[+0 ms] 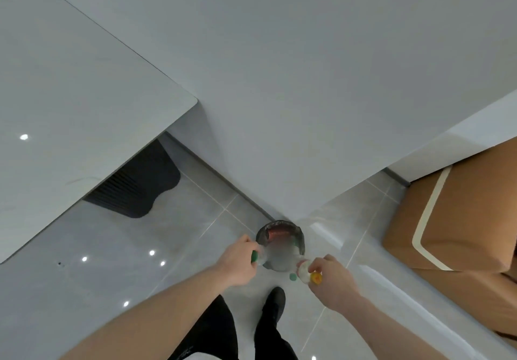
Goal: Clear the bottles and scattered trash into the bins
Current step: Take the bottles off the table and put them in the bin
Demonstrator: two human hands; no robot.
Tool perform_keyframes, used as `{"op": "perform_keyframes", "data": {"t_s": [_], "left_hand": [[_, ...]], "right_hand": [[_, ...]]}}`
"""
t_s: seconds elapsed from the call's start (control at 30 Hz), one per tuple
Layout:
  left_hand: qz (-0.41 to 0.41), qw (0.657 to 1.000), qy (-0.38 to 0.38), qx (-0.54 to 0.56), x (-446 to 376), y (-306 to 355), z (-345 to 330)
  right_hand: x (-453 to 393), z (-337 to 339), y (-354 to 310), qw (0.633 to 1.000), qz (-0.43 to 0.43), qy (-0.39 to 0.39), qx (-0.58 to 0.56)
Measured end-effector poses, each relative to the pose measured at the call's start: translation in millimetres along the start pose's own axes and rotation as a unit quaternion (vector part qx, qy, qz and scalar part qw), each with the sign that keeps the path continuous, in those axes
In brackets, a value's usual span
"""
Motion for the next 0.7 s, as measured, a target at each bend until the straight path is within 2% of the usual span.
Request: {"op": "perform_keyframes", "data": {"t_s": [0.3,0.7], "left_hand": [[0.050,0.999,0.013,0.014,-75,-2,-73],[0.024,1.000,-0.008,-0.012,-182,-35,-165]], "right_hand": [[-99,-42,64,0.999,-0.024,-0.027,-0.007],[-204,-123,108,0.995,-0.064,-0.007,-0.072]]}}
Point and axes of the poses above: each hand's wrist, its own x-axis away from the middle knuckle, its own z-axis out of the back of the hand, y = z × x, the point moved 2 cm from there along -x, towards the middle knuckle, and after that the axes turned 6 degrees about -x, right-handed, at the moved point
